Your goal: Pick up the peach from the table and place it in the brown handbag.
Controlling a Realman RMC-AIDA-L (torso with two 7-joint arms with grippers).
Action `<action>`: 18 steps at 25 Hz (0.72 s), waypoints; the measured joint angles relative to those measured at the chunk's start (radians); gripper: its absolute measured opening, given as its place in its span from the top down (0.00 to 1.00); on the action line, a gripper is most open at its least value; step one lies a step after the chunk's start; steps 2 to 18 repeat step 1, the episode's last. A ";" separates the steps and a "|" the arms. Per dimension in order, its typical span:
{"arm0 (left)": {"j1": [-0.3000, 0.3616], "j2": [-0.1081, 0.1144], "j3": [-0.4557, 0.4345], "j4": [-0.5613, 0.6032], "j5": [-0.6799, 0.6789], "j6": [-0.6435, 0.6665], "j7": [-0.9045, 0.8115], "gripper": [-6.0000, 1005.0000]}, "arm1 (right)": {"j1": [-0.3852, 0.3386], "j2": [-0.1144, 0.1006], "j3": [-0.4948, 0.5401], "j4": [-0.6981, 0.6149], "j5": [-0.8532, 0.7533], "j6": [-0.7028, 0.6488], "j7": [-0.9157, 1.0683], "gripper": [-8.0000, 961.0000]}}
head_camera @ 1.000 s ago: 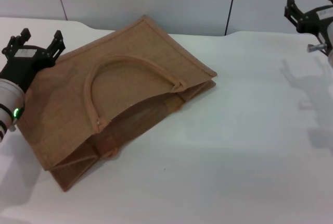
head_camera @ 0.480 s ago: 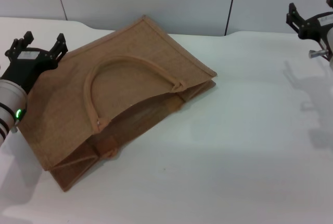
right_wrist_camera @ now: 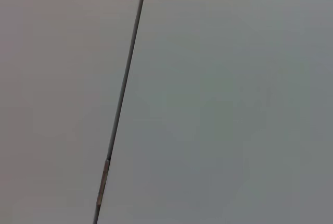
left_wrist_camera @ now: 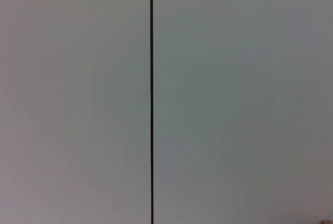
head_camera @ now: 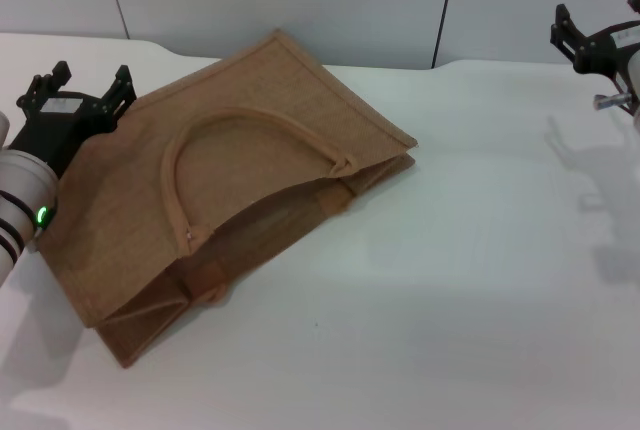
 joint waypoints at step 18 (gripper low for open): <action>0.000 0.000 0.000 0.000 0.000 0.000 0.000 0.17 | 0.000 0.000 0.000 0.000 0.000 0.000 0.000 0.07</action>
